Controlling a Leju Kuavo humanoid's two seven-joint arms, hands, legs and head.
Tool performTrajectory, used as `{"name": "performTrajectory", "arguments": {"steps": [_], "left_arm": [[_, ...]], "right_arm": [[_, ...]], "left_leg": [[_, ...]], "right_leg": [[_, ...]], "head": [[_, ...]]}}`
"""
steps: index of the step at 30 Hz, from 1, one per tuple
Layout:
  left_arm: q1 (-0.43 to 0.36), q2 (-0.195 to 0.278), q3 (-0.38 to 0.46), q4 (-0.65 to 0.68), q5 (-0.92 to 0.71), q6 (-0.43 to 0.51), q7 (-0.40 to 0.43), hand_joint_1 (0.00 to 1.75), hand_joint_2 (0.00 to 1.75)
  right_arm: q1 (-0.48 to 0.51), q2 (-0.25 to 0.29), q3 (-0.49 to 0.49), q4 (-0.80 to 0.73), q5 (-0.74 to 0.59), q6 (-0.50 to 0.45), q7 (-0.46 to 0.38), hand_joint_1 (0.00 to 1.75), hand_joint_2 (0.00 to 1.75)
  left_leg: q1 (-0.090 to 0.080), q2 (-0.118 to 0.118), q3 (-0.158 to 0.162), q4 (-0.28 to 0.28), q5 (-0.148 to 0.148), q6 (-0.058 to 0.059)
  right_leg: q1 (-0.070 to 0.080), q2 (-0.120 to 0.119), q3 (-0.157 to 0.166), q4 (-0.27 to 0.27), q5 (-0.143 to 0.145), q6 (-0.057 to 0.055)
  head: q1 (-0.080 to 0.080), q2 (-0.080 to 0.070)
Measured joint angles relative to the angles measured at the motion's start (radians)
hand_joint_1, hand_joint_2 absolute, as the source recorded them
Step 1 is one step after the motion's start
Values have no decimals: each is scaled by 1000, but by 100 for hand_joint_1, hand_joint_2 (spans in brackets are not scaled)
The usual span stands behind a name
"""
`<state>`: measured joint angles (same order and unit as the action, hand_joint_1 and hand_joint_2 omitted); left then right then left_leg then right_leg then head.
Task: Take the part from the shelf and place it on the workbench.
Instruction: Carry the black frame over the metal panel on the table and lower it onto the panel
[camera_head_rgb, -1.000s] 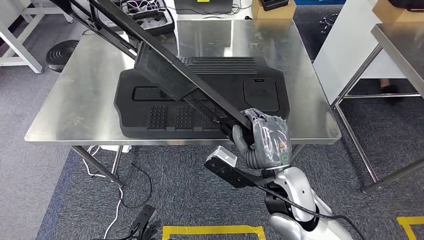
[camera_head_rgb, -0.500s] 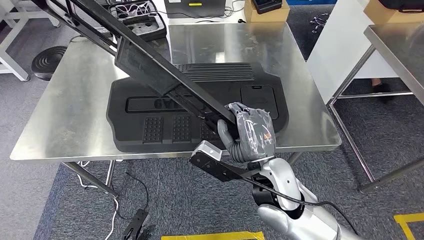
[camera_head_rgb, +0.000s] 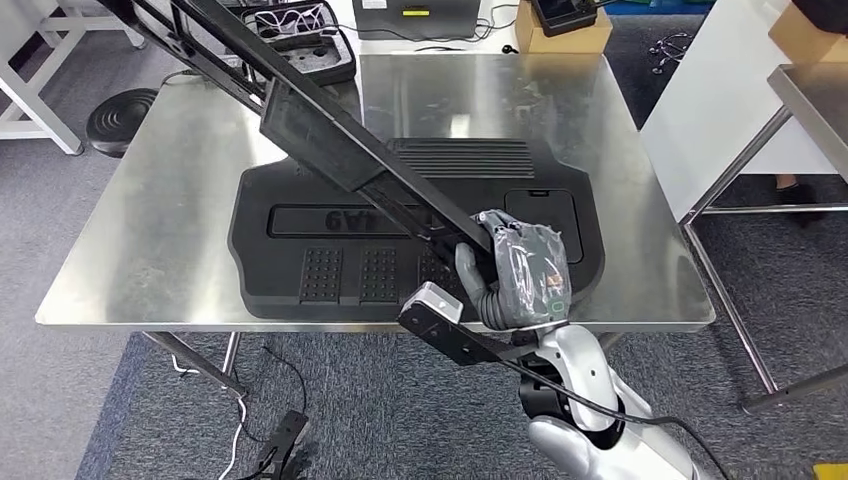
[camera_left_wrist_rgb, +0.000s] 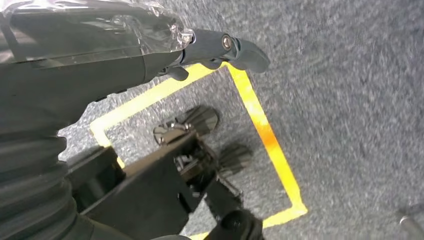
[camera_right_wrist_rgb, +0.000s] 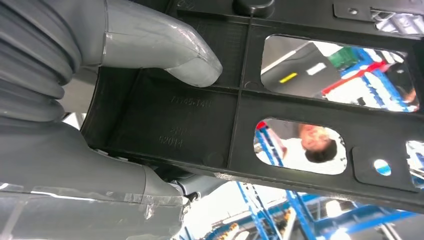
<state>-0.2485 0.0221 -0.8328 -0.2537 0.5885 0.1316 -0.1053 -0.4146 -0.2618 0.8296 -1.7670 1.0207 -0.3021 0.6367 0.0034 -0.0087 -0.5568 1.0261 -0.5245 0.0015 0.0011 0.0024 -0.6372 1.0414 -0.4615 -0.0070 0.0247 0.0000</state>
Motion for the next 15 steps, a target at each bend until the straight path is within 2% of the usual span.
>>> {"name": "performTrajectory", "arguments": {"steps": [2,3,5,6,7,8,10,11,12,13,15], "left_arm": [[-1,0,0,0,0,0,0,0,175],[-2,0,0,0,0,0,-1,0,175],[-1,0,0,0,0,0,-1,0,175],[1,0,0,0,0,0,-1,0,175],[3,0,0,0,0,1,-1,0,175],[5,0,0,0,0,1,-1,0,175],[5,0,0,0,2,1,-1,0,175],[5,0,1,0,4,1,0,0,175],[5,0,1,0,5,1,0,0,175],[5,0,2,0,6,1,1,0,175],[6,0,4,0,7,0,2,0,175]], "right_arm": [[0,0,0,0,1,0,0,164,175],[-1,1,0,0,1,0,0,164,175],[-1,2,1,0,1,0,0,164,175],[0,2,1,1,1,0,0,164,175],[1,2,2,2,1,0,0,164,175],[1,2,3,2,1,0,0,164,175],[2,2,4,3,3,1,0,164,175],[1,2,4,3,4,1,0,164,175],[1,2,4,3,5,2,0,164,175],[1,2,4,3,6,2,0,164,175],[3,1,4,3,6,2,1,164,175]], "left_leg": [[-1,1,-4,27,-18,-12],[-1,2,-21,69,-38,-17],[4,2,-90,194,-83,-25],[7,2,-126,250,-94,-28],[9,2,-151,277,-87,-30],[11,2,-158,267,-60,-31],[14,3,-126,154,29,-30],[12,2,-106,95,63,-28],[11,2,-89,50,78,-24],[10,2,-81,27,79,-22],[10,1,-77,15,71,-19]], "right_leg": [[-7,0,13,-12,-2,-7],[-11,-2,22,-17,-5,-11],[-12,-3,34,-18,-14,-18],[-12,-3,40,-18,-19,-19],[-12,-2,47,-18,-25,-19],[-13,-1,56,-17,-31,-18],[-14,0,76,-15,-47,-12],[-13,1,83,-12,-55,-7],[-11,2,86,-10,-60,-2],[-9,3,86,-7,-65,2],[-7,3,84,-7,-68,2]], "head": [[-6,0],[-11,0],[-25,0],[-30,0],[-34,0],[-38,0],[-47,0],[-51,0],[-54,0],[-54,0],[-49,0]]}}
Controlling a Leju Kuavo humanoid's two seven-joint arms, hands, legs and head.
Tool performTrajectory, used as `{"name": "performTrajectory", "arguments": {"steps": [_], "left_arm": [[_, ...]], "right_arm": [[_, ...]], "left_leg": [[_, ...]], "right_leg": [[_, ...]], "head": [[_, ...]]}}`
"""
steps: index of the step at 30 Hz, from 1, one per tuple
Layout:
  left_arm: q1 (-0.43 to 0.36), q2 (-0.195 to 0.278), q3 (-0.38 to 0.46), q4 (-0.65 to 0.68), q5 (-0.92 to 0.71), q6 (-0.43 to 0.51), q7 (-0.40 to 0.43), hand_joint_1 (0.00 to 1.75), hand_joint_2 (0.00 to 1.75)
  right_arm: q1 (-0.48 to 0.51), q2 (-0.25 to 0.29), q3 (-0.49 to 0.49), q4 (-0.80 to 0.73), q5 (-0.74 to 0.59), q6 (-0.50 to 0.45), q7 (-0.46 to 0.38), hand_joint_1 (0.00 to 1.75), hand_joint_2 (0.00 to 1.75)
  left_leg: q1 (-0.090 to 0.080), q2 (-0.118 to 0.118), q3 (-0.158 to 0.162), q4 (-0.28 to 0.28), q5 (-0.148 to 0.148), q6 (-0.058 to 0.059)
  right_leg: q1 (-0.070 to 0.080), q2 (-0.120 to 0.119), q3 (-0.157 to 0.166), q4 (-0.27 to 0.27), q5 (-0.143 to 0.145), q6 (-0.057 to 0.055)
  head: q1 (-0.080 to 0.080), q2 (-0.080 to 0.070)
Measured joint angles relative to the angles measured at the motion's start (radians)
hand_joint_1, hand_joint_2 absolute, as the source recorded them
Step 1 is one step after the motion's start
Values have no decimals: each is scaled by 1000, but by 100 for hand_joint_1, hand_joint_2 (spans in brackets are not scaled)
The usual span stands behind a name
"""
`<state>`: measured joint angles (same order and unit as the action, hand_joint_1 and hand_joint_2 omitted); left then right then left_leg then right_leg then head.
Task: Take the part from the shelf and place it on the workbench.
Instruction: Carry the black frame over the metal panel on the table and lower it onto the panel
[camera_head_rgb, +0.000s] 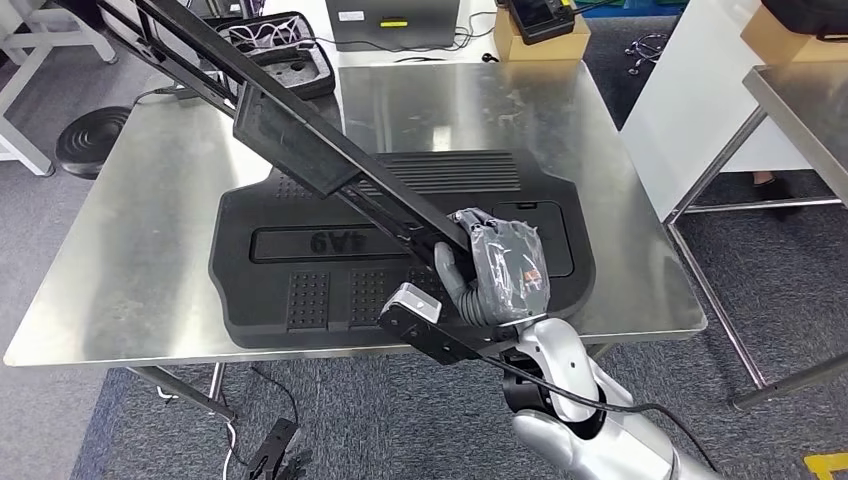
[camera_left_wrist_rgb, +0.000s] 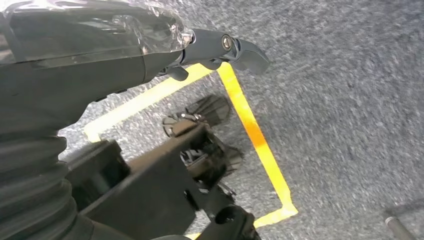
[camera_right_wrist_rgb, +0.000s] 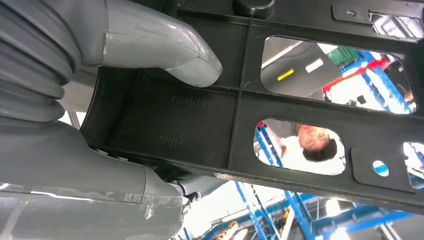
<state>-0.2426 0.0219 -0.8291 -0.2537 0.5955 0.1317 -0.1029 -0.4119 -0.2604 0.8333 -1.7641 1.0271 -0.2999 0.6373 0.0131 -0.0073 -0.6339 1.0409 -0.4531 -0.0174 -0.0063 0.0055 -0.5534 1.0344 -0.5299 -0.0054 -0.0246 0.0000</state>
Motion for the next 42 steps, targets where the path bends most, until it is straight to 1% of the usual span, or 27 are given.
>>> {"name": "performTrajectory", "arguments": {"steps": [2,4,7,10,12,15,28,32,34,37,40,42], "left_arm": [[0,0,4,0,0,0,0,0,175],[-1,0,8,0,-2,-1,0,0,175],[-2,0,11,0,-7,-3,0,0,175],[-2,0,14,0,-9,-3,0,0,175],[-2,0,15,0,-9,-3,1,0,175],[-3,0,15,0,-10,-3,1,0,175],[-12,0,15,0,-21,-7,14,0,175],[-15,0,15,0,-29,-15,20,0,175],[-19,-2,15,0,-32,-17,22,0,175],[-25,-6,15,0,-39,-21,27,0,175],[-31,-11,15,0,-46,-30,38,0,175],[-36,-16,15,0,-49,-36,42,0,175]], "right_arm": [[1,0,0,0,0,0,0,164,175],[1,0,0,0,0,0,0,164,175],[1,0,0,0,0,0,0,164,175],[1,0,0,0,0,0,0,164,175],[1,0,0,0,0,0,0,164,175],[1,0,-1,0,0,0,0,164,175],[0,-1,-8,8,-2,1,8,164,175],[-14,0,-8,23,14,9,18,164,175],[-35,0,-8,40,53,33,32,164,175],[-76,2,-5,77,127,101,52,164,175],[-124,11,3,132,201,177,56,164,175],[-163,18,11,181,229,210,55,164,175]], "left_leg": [[-1,-2,0,-1,-1,2],[-2,-3,0,-1,-4,6],[-3,-2,1,-1,-7,10],[-3,-2,1,-1,-8,12],[-4,-2,1,-1,-8,13],[-4,-2,2,-1,-7,13],[-2,-2,6,-5,-7,13],[-2,-2,6,-6,-7,12],[-2,-2,6,-6,-7,12],[-2,-2,6,-7,-6,12],[-2,-2,7,-7,-6,12],[-2,-2,7,-7,-6,12]], "right_leg": [[0,-1,4,-6,-1,-3],[-1,-2,8,-12,-1,-2],[-1,-1,10,-19,1,2],[-1,-1,11,-21,1,7],[-2,-1,11,-22,2,11],[-2,-1,11,-22,2,12],[1,-1,12,-21,2,12],[1,-1,12,-21,2,12],[1,-1,12,-21,2,12],[1,-1,12,-21,2,12],[1,-1,13,-21,2,12],[1,-1,13,-21,2,12]], "head": [[8,0],[16,0],[25,0],[30,0],[30,0],[30,0],[28,0],[27,0],[27,0],[27,0],[27,0],[27,0]]}}
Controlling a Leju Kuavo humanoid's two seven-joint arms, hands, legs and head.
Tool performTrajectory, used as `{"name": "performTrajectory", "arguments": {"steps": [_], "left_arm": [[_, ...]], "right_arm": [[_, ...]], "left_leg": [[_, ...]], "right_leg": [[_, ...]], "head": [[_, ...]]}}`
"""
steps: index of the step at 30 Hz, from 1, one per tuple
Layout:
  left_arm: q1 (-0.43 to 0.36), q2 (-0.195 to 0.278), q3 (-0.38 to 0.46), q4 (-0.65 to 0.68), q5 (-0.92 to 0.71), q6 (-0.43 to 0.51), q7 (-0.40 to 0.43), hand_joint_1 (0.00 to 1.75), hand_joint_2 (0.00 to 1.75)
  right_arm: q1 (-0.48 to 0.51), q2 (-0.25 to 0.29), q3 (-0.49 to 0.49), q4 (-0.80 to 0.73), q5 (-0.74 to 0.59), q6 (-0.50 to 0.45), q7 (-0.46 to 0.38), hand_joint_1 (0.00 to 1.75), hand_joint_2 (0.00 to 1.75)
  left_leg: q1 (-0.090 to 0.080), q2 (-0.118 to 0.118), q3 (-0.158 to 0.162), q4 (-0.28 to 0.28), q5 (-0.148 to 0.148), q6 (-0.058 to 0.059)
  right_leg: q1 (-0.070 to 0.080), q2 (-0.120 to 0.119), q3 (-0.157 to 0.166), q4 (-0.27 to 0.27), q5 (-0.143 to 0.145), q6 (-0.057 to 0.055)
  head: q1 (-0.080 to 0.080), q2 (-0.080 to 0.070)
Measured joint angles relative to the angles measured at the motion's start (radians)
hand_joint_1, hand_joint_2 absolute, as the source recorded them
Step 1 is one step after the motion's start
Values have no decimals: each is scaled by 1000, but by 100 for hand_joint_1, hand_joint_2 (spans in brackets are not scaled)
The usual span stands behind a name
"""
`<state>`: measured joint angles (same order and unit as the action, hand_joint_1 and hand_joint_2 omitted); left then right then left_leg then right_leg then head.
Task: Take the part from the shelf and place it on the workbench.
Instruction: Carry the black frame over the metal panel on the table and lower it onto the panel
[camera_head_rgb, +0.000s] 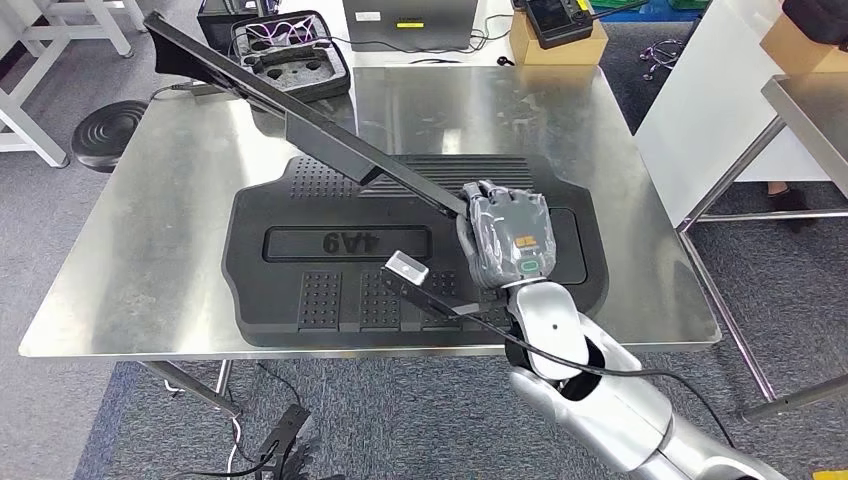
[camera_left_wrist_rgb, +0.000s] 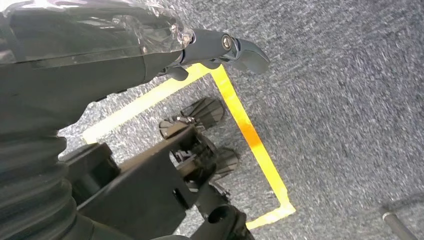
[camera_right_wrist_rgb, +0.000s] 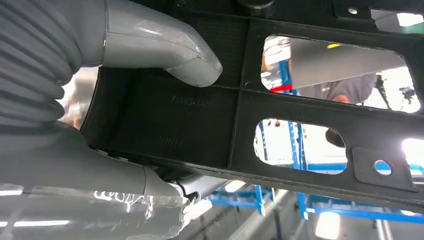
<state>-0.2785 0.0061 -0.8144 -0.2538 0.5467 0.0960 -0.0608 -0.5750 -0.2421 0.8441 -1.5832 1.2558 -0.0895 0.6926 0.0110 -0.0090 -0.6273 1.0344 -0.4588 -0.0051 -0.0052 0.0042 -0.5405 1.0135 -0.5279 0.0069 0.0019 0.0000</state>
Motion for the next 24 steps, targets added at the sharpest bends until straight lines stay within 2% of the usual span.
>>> {"name": "performTrajectory", "arguments": {"steps": [11,16,24], "left_arm": [[-14,-16,-2,0,6,-15,-1,0,175],[-20,-20,-3,0,10,-52,-14,0,175],[-28,-26,-6,0,0,-51,-26,0,175]], "right_arm": [[-194,26,37,262,73,53,-4,164,175],[-233,22,52,340,149,101,0,164,175],[-253,5,62,419,202,104,1,164,175]], "left_leg": [[0,0,0,0,1,0],[0,0,0,0,1,0],[0,0,0,0,1,0]], "right_leg": [[0,-1,0,0,0,0],[-1,0,-1,0,0,0],[-1,0,-1,0,0,0]], "head": [[2,0],[2,0],[1,0]]}}
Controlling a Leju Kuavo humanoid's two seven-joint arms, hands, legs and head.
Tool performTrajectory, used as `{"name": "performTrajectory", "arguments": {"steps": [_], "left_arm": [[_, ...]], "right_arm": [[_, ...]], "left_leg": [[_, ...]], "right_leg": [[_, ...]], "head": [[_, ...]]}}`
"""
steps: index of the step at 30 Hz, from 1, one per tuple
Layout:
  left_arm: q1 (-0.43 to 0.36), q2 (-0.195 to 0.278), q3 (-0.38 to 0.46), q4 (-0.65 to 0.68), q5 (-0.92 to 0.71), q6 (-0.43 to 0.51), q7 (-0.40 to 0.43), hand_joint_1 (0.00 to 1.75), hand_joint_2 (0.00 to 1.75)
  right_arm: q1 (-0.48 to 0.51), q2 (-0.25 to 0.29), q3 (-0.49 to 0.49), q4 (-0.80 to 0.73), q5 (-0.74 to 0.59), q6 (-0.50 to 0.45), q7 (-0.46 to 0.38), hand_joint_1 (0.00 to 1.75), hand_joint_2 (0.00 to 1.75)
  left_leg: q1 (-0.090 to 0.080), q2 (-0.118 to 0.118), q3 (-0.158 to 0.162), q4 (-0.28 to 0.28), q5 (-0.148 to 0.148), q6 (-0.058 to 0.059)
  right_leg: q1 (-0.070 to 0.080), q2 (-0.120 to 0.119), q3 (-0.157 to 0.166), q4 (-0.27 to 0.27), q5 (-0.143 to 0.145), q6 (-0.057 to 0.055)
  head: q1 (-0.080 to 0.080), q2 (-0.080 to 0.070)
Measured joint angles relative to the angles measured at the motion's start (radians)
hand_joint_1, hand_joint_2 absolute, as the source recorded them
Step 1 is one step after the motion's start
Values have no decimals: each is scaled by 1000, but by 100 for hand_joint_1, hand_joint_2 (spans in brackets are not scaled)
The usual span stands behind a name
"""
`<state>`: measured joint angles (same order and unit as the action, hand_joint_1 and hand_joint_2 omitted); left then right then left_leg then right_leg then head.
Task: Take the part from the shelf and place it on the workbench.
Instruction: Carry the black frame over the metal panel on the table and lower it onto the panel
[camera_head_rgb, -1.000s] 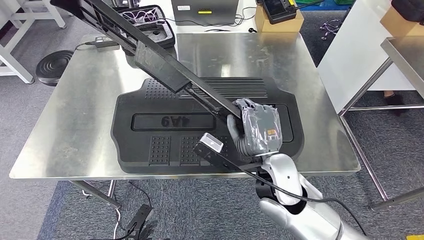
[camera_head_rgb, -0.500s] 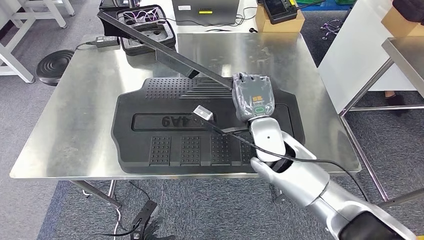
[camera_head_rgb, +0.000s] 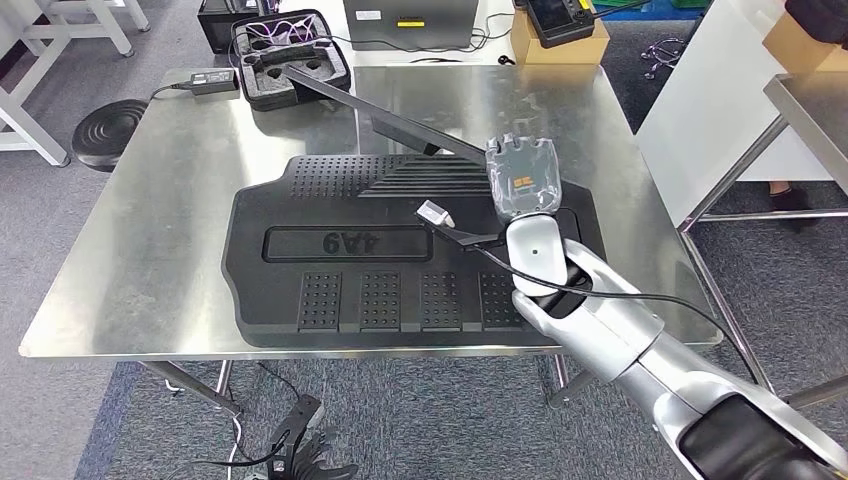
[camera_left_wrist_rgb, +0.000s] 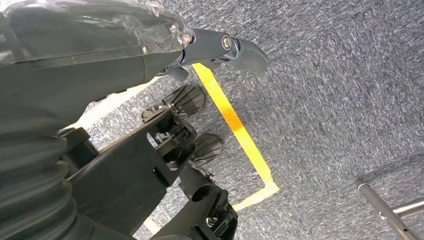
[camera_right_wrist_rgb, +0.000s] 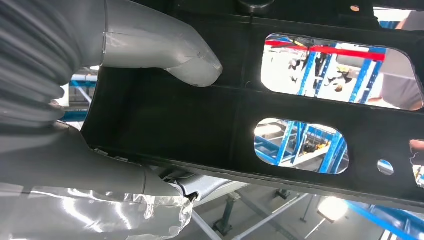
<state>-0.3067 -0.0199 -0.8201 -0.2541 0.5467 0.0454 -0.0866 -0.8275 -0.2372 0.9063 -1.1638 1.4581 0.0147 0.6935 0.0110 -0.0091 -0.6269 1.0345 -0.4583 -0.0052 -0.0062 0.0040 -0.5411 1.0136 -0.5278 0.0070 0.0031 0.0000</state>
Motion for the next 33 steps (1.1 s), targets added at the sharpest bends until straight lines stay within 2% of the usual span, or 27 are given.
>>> {"name": "performTrajectory", "arguments": {"steps": [6,14,18,21,25,33], "left_arm": [[-2,-1,-1,0,-3,4,-5,0,175],[-2,-1,-13,0,-14,46,-67,0,175],[-2,-1,-17,0,-8,30,-72,0,175],[-2,-1,-18,0,-10,17,-77,0,175],[-3,-1,-18,0,0,10,-80,0,0],[-3,0,-18,0,12,10,-80,0,0]], "right_arm": [[-2,-3,4,28,19,5,0,164,175],[0,-29,2,40,80,55,1,164,175],[14,-37,0,36,63,52,2,0,0],[25,-36,1,30,40,44,2,0,0],[26,-30,1,28,-5,26,2,0,0],[19,-14,7,26,-72,-1,-3,0,0]], "left_leg": [[0,0,0,0,0,0],[0,0,1,0,0,0],[0,0,1,0,0,0],[0,0,1,0,0,0],[0,0,1,0,0,0],[0,0,3,-1,0,0]], "right_leg": [[0,0,0,0,0,0],[0,0,0,0,0,0],[0,1,0,0,0,0],[0,0,0,0,0,0],[0,0,1,0,0,0],[0,0,3,0,0,0]], "head": [[0,0],[0,0],[1,0],[0,0],[0,0],[0,0]]}}
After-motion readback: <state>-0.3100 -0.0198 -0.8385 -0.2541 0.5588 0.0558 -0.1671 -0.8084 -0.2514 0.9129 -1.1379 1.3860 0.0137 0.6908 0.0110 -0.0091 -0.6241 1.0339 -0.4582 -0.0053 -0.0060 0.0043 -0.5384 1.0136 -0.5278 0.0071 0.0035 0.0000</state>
